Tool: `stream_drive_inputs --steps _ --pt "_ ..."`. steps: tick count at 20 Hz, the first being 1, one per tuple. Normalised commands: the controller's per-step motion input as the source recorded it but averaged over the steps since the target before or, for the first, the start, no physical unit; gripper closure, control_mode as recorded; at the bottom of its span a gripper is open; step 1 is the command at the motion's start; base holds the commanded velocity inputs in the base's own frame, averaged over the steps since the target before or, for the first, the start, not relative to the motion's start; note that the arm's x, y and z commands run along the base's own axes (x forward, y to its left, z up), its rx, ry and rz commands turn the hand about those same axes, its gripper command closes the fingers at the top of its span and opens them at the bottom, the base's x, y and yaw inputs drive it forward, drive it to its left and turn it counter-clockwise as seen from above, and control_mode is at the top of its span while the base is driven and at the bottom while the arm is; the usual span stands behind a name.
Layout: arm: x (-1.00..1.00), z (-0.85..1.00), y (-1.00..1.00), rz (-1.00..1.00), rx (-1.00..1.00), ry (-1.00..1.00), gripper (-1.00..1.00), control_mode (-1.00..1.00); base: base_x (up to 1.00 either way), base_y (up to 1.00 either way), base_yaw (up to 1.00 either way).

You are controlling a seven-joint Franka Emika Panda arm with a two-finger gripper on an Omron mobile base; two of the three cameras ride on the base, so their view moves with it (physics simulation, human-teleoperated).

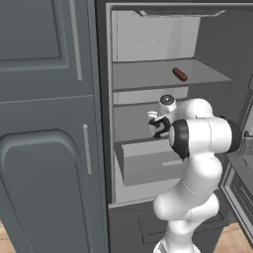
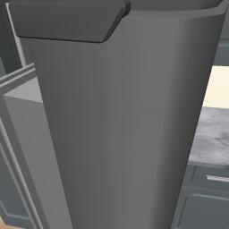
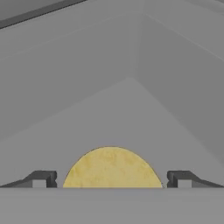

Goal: Retrieve the sausage and cheese from the fridge and place them on the cutting board on the counter.

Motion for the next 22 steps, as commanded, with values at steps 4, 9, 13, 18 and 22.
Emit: stream_drive_inputs --steps 4,9,13,18,22 --pt "0.14 -0.28 0.0 -0.03 0.0 0.0 -1.0 -1.0 0.0 0.0 0.0" --pt "0.1 -0.4 0.0 -0.02 0.0 0.0 1.0 -1.0 0.0 0.0 0.0" --pt "0.04 -0.39 0.0 -0.03 0.0 0.0 1.0 -1.0 0.0 0.0 0.0" --pt "0.0 -0.21 0.0 -0.01 0.0 0.0 1.0 -1.0 0.0 0.0 0.0" --pt "-0.04 0.0 0.0 0.0 0.0 0.0 1.0 -1.0 0.0 0.0 0.0"
